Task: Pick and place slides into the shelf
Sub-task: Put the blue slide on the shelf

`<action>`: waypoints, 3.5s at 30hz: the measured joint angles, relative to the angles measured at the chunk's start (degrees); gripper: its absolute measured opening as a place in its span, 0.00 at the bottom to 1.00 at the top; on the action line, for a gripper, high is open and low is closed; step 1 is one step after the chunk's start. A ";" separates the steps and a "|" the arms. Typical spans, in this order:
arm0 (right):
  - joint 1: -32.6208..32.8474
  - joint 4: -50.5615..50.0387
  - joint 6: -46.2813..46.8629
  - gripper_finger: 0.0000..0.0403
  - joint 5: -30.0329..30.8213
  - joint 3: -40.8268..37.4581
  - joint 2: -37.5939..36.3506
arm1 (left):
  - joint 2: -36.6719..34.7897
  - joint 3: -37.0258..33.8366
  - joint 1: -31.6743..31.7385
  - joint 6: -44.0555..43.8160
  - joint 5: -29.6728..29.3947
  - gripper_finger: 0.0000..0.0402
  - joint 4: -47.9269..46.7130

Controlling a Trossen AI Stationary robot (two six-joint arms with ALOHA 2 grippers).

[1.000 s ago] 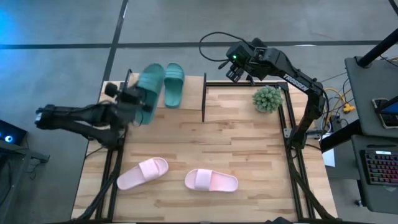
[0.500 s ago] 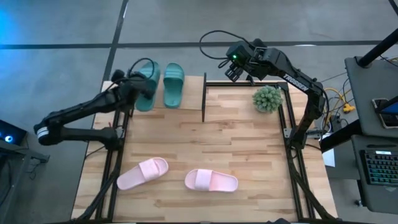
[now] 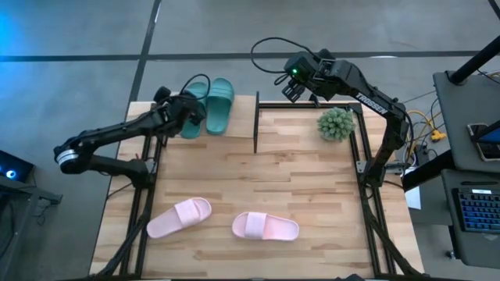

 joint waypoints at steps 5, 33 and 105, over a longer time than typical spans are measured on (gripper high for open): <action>0.00 0.02 0.00 0.57 0.00 0.00 0.02 | 0.39 0.00 0.00 -0.02 -0.03 0.02 -0.04; 0.02 3.28 1.51 0.57 -0.04 -0.26 0.02 | -9.51 0.07 -0.85 -9.11 12.06 0.44 -13.66; -0.57 40.85 17.22 0.07 -46.32 -1.70 19.32 | -20.58 -2.84 -21.07 -42.27 31.29 0.44 -37.74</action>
